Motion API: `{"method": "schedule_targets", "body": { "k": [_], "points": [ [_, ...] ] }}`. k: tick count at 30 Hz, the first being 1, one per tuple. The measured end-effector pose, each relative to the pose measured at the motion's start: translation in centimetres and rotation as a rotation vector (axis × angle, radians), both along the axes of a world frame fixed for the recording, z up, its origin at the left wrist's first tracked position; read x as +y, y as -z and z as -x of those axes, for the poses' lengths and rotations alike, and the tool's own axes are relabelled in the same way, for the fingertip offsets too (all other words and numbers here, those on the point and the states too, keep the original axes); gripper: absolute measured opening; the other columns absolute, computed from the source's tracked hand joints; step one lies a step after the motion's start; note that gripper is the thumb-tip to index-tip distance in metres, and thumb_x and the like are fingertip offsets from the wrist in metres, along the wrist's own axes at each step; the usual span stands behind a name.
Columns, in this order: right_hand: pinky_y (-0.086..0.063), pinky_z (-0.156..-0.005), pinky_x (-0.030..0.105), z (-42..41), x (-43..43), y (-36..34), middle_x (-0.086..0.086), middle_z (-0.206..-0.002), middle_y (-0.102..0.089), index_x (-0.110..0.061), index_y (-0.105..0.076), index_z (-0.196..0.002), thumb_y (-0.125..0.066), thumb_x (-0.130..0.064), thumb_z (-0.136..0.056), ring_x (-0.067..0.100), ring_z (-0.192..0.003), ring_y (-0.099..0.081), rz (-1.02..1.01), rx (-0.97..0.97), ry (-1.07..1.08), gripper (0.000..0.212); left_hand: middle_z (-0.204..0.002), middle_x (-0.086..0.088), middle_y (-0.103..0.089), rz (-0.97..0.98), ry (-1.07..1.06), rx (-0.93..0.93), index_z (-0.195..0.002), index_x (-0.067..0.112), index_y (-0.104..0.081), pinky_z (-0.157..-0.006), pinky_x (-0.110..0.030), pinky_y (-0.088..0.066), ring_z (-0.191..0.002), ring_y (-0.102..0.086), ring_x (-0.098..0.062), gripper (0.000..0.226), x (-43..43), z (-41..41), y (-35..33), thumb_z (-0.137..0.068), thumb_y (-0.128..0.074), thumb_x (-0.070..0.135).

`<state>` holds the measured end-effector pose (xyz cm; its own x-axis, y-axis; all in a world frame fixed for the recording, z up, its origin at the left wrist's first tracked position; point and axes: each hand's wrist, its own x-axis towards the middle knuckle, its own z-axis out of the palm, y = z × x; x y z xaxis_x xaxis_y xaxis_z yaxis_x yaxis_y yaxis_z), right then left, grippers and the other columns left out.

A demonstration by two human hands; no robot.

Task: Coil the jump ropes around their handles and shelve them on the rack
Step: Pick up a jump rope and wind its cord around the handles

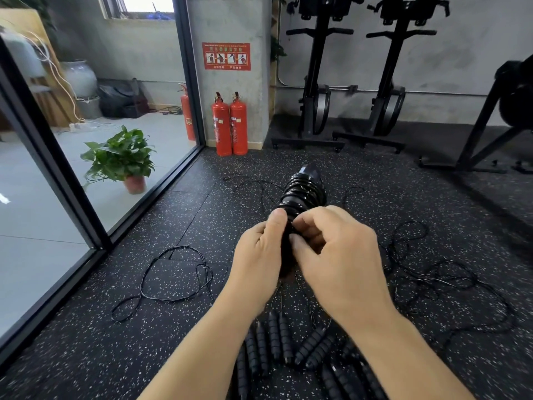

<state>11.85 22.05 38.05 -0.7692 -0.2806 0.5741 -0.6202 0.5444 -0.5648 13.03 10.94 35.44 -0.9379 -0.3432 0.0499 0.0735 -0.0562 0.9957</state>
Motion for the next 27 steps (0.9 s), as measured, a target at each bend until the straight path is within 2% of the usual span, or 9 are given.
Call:
{"method": "schedule_targets", "body": {
  "k": [2,4,7,10,14,17,21,23,27],
  "points": [
    [-0.056,-0.066,0.022,0.6,1.0,-0.5,-0.009,-0.081,-0.068,-0.02,-0.071,-0.089,-0.073,-0.007,-0.081,0.006,-0.071,-0.066,0.143,-0.241,-0.103,0.015,-0.065,-0.008,-0.06,-0.047,-0.004,-0.031,-0.08,0.005,-0.067,-0.049,-0.028,-0.043,-0.058,-0.054,-0.02,0.049,-0.2,-0.2,-0.3,-0.1,-0.047,0.045],
    [-0.055,-0.061,0.02,0.9,1.9,-1.0,-0.003,-0.077,-0.073,-0.018,-0.073,-0.09,-0.065,0.001,-0.086,0.009,-0.069,-0.069,0.327,-0.45,-0.207,0.022,-0.067,-0.01,-0.065,-0.069,0.021,-0.043,-0.081,0.003,-0.068,-0.044,-0.026,-0.043,-0.062,-0.057,-0.024,0.051,-0.4,-0.5,-0.5,-0.102,-0.042,0.04],
    [-0.054,-0.056,0.022,1.1,2.7,-1.2,0.0,-0.074,-0.073,-0.017,-0.075,-0.084,-0.058,0.003,-0.088,0.017,-0.066,-0.069,0.367,-0.496,-0.189,0.026,-0.073,-0.016,-0.07,-0.104,0.06,-0.023,-0.075,0.012,-0.072,-0.044,-0.026,-0.044,-0.066,-0.057,-0.027,0.051,-0.4,-0.7,-0.8,-0.104,-0.039,0.039],
    [-0.051,-0.056,0.027,1.1,2.9,-1.3,0.003,-0.068,-0.071,-0.02,-0.075,-0.079,-0.062,-0.005,-0.087,0.016,-0.058,-0.062,0.307,-0.5,-0.15,0.022,-0.076,-0.022,-0.07,-0.077,0.089,-0.021,-0.08,0.009,-0.072,-0.044,-0.025,-0.044,-0.064,-0.056,-0.027,0.052,-0.2,-0.7,-0.7,-0.104,-0.037,0.039],
    [-0.049,-0.068,0.032,0.8,2.3,-0.8,-0.007,-0.073,-0.066,-0.018,-0.074,-0.075,-0.066,-0.029,-0.089,0.008,-0.068,-0.06,0.023,-0.264,-0.019,0.02,-0.071,-0.022,-0.056,0.036,0.068,0.009,-0.09,-0.012,-0.058,-0.048,-0.031,-0.042,-0.061,-0.047,-0.027,0.074,-0.1,-0.5,-0.5,-0.088,-0.047,0.061],
    [-0.05,-0.07,0.037,1.0,2.1,-0.6,-0.005,-0.077,-0.065,-0.014,-0.075,-0.077,-0.067,-0.028,-0.088,0.01,-0.072,-0.061,0.04,-0.242,-0.015,0.02,-0.068,-0.02,-0.052,0.138,0.054,0.022,-0.091,-0.013,-0.053,-0.052,-0.038,-0.04,-0.058,-0.045,-0.024,0.088,0.0,-0.5,-0.5,-0.07,-0.042,0.072],
    [-0.044,-0.058,0.025,1.6,2.4,0.2,-0.011,-0.068,-0.06,-0.019,-0.07,-0.072,-0.068,-0.029,-0.087,0.004,-0.062,-0.055,0.037,-0.241,-0.027,0.018,-0.069,-0.023,-0.057,0.161,0.116,-0.029,-0.094,-0.014,-0.057,-0.044,-0.028,-0.045,-0.053,-0.052,-0.023,0.077,0.0,-0.5,-0.3,-0.087,-0.042,0.061],
    [-0.042,-0.059,0.025,1.6,2.3,0.5,-0.01,-0.074,-0.056,-0.016,-0.064,-0.074,-0.064,-0.027,-0.09,0.007,-0.066,-0.053,-0.015,-0.088,-0.043,0.019,-0.065,-0.016,-0.061,0.115,0.149,-0.068,-0.087,-0.01,-0.061,-0.044,-0.028,-0.044,-0.051,-0.052,-0.023,0.066,-0.1,-0.5,-0.5,-0.1,-0.041,0.052],
    [-0.04,-0.056,0.025,1.2,2.1,0.5,-0.004,-0.082,-0.05,-0.011,-0.054,-0.078,-0.049,-0.025,-0.092,0.013,-0.067,-0.047,-0.112,0.242,-0.047,0.021,-0.051,-0.004,-0.058,0.05,0.183,-0.12,-0.066,0.009,-0.059,-0.045,-0.025,-0.04,-0.044,-0.047,-0.022,0.054,-0.2,-0.9,-1.1,-0.103,-0.037,0.042]
  ]
}}
